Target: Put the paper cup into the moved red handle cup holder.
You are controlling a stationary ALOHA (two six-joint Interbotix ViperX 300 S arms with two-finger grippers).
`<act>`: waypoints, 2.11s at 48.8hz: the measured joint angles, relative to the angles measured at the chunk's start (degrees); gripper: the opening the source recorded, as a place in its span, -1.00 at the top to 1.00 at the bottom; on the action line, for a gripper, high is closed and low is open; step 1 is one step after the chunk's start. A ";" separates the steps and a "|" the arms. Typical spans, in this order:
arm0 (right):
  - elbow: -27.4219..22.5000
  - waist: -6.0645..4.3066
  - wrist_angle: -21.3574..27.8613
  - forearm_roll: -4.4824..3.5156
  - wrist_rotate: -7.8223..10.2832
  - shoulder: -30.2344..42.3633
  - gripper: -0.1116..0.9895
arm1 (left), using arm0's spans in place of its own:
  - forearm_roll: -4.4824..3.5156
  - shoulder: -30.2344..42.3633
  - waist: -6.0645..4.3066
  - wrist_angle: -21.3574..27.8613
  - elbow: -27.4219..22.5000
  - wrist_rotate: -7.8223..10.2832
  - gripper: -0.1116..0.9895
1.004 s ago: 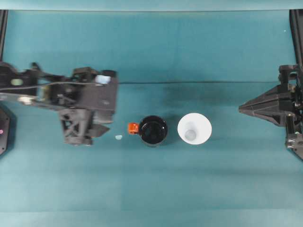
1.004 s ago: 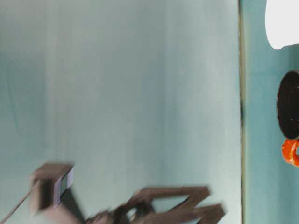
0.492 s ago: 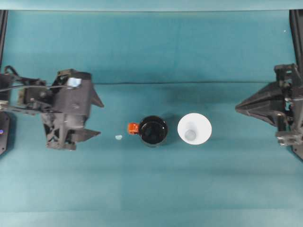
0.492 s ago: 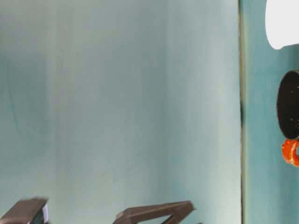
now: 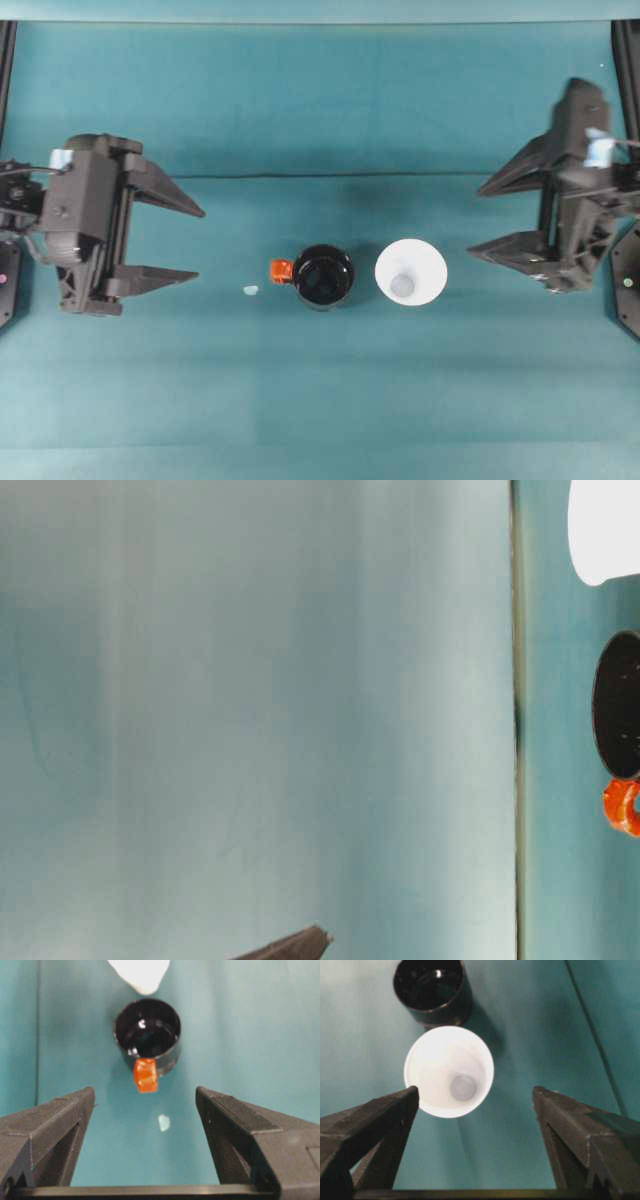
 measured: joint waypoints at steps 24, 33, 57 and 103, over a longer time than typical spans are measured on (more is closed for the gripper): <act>-12.48 -0.70 15.21 0.09 2.55 20.04 -0.91 | 0.00 -0.97 -0.09 -0.09 1.05 -0.18 -0.83; -15.82 -0.79 15.03 0.00 2.64 26.72 -0.90 | 0.00 -0.97 0.00 -0.09 1.41 -0.18 -0.83; -16.52 -0.97 11.69 0.09 2.64 35.16 -0.90 | 0.00 -0.79 0.00 0.00 1.67 -0.35 -0.83; -16.00 -0.97 10.99 0.00 2.64 37.44 0.26 | 0.00 0.26 0.00 -0.18 1.67 -0.53 -0.83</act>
